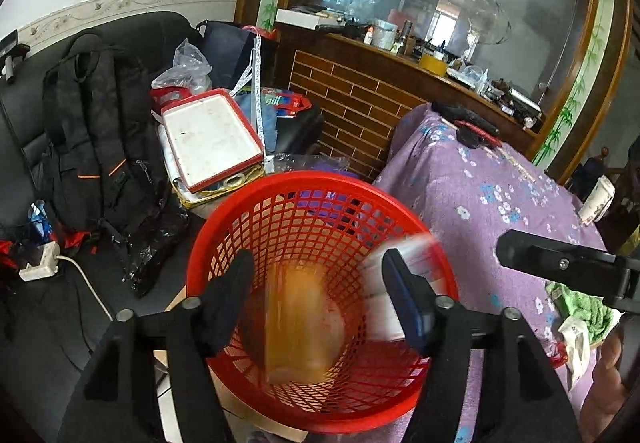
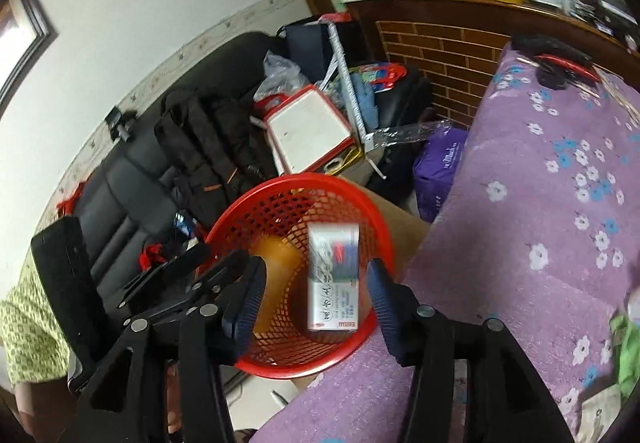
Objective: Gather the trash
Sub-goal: 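Move both open tools back over the table items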
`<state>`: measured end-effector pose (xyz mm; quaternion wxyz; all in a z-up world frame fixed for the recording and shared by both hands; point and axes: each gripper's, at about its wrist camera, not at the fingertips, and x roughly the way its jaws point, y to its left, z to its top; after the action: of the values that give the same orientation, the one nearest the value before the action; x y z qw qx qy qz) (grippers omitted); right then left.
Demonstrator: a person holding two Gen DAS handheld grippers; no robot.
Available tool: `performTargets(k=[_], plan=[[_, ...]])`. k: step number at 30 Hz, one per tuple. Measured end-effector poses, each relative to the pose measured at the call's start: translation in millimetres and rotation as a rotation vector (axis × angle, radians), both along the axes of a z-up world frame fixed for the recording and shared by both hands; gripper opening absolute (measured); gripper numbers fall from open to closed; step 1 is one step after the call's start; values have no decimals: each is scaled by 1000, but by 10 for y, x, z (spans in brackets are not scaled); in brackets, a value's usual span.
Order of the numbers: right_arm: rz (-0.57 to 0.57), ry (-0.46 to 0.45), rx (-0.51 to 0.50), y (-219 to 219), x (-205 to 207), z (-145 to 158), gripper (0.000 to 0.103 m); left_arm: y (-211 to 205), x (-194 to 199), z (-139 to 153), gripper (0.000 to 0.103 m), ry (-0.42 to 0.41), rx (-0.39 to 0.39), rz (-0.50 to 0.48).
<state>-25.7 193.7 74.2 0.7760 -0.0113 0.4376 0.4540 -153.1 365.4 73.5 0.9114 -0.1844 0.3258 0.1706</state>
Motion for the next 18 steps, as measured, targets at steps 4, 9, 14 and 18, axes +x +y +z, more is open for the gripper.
performTargets(k=[4, 9, 14, 18], plan=[[-39, -32, 16, -384, -55, 53, 57, -119, 17, 32, 68, -11, 3, -20], [-91, -59, 21, -999, -216, 27, 59, -548, 103, 79, 69, -28, 10, -116], [-201, -44, 47, -1782, -269, -58, 59, -1105, 272, 49, 70, -13, 21, -238], [-342, -78, 36, -2499, -260, -85, 59, -1582, 410, -7, 70, 13, 22, -340]])
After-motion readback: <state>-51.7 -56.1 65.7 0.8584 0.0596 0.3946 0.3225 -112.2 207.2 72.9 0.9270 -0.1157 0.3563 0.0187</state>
